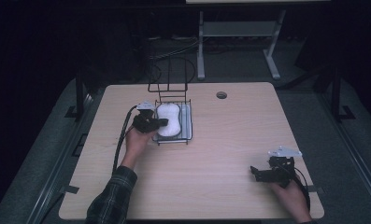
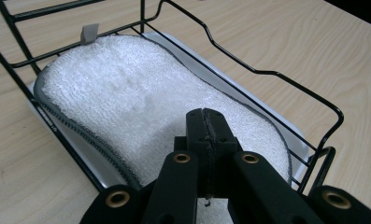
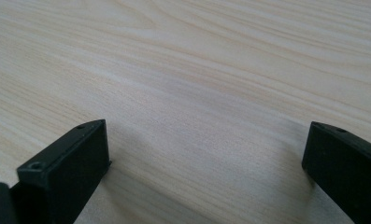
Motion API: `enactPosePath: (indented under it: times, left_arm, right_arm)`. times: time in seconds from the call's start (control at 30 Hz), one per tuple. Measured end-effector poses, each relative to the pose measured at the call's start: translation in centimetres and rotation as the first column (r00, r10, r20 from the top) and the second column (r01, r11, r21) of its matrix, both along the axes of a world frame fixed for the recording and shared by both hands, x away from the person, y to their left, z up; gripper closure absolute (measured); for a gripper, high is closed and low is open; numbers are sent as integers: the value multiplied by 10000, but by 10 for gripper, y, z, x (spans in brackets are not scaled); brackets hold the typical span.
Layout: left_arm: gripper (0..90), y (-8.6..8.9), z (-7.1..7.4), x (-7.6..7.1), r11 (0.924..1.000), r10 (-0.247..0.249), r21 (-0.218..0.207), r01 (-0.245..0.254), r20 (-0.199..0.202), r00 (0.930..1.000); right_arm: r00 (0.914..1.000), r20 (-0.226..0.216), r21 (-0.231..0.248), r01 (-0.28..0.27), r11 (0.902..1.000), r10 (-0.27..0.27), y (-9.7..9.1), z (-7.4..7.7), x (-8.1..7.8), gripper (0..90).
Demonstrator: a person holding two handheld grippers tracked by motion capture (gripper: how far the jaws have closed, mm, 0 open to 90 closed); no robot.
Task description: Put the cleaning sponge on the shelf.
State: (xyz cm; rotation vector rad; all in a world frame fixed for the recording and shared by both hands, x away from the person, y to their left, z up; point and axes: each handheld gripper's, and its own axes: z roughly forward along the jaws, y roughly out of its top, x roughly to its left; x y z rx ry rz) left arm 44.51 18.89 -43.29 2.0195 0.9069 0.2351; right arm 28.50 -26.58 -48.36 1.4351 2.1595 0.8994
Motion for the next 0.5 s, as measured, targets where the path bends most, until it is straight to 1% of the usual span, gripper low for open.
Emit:
enactPosePath:
  times: [0.03,0.1,0.13,0.23,0.37,0.5]
  left_arm:
    - [897,-1,1,0,9999,-29,102,28,48,10000]
    - [897,-1,4,-2,10000,-26,63,25,89,10000]
    - [897,0,6,-2,10000,-25,77,24,158,9999]
    - [891,4,11,-7,9999,-71,115,68,204,9998]
    - [795,12,18,-14,10000,-21,70,20,153,9999]
    - [656,17,24,-20,9998,-17,212,16,43,10000]
  right_arm:
    - [10000,-1,1,1,10000,-1,0,0,0,2]
    - [10000,1,-2,-2,10000,2,0,0,0,2]
    - [10000,0,1,1,10000,-1,0,0,0,2]
    - [10000,-5,2,4,10000,-4,0,0,0,2]
    - [10000,-1,0,-2,10000,2,0,0,0,2]
    - [10000,-6,5,6,10000,-6,0,0,0,2]
